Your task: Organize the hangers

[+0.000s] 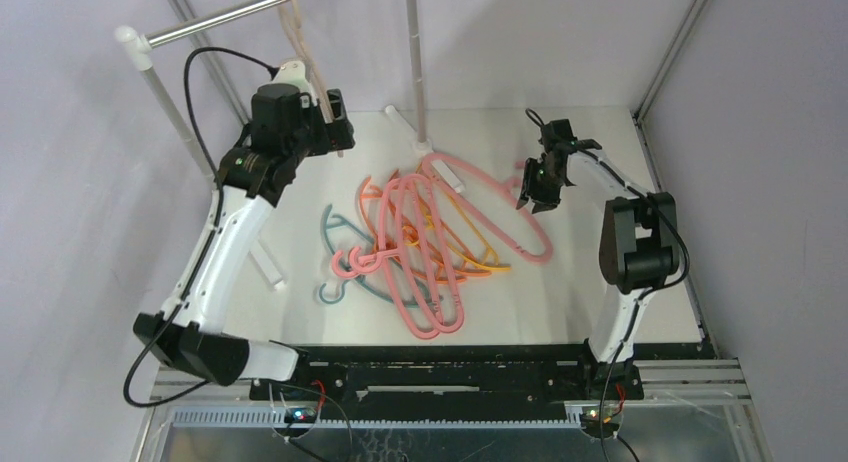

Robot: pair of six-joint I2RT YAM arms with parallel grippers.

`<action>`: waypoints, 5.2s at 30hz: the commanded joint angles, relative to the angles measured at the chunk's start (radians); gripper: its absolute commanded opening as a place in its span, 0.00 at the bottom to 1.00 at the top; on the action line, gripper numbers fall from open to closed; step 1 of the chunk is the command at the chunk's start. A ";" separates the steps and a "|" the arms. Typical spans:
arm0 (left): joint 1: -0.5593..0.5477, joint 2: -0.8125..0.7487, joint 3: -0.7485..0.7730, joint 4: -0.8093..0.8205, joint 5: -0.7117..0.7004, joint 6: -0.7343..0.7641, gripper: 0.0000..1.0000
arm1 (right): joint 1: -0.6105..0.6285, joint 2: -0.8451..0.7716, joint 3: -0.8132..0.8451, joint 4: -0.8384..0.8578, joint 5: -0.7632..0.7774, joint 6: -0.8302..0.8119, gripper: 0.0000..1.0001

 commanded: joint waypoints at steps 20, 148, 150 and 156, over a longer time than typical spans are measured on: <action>0.023 -0.216 -0.225 0.168 0.130 -0.023 0.99 | 0.104 0.205 0.229 -0.020 0.232 -0.257 0.76; -0.098 -0.545 -0.941 0.458 0.303 -0.335 1.00 | 0.298 -0.095 0.174 -0.068 0.040 -0.223 0.00; -0.103 -0.547 -0.977 0.530 0.328 -0.367 1.00 | 0.315 -0.090 0.195 -0.060 0.034 -0.212 0.00; -0.106 -0.549 -1.070 0.758 0.401 -0.464 1.00 | 0.372 -0.048 0.287 -0.064 0.023 -0.195 0.00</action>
